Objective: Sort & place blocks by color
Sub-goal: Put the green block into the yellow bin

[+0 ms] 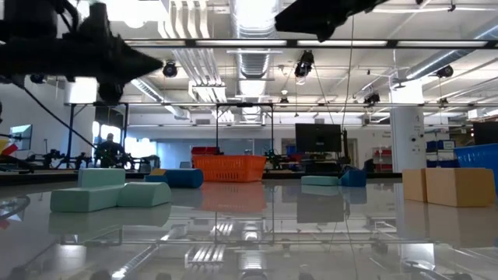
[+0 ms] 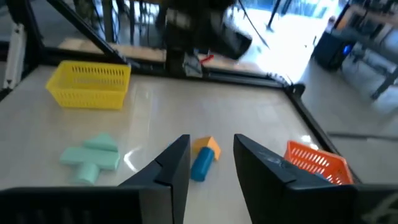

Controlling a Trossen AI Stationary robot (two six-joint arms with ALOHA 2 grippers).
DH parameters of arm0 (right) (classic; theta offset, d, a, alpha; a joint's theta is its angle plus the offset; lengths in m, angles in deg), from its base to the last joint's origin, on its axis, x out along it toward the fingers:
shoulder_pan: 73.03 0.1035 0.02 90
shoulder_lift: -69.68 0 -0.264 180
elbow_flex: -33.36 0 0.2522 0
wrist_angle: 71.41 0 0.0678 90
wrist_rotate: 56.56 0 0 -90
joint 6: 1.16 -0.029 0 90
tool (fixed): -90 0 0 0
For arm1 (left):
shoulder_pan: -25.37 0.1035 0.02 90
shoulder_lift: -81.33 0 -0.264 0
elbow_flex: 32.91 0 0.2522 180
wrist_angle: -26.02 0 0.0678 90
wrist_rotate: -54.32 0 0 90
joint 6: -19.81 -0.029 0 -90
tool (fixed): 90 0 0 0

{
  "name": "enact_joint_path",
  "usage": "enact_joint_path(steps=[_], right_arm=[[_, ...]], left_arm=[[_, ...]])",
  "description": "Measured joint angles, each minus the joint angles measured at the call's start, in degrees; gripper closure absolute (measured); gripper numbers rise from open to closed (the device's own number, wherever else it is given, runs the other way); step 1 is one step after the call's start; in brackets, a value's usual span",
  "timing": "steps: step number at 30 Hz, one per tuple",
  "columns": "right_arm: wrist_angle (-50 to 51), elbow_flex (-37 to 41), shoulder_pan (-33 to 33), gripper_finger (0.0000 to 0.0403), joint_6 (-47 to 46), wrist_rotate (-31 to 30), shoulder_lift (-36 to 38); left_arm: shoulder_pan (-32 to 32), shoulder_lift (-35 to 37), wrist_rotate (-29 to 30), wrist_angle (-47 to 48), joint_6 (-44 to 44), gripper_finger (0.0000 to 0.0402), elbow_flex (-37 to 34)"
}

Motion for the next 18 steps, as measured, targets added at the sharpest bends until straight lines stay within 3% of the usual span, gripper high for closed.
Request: enact_joint_path(steps=[5,10,18], right_arm=[[-4.6,6.3,0.0,0.0304,2.1,0.0,5.6],[-6.0,8.7,0.0,0.0316,5.0,0.0,9.9],[-5.4,9.2,0.0,0.0334,9.5,0.1,13.2]], left_arm=[[-2.0,-7.3,-1.0,-0.2,4.6,0.0402,3.0],[-4.5,-14.3,-1.2,6.2,4.7,0.0402,11.3],[-7.7,-23.0,-1.2,43.9,16.5,0.0402,31.1]])
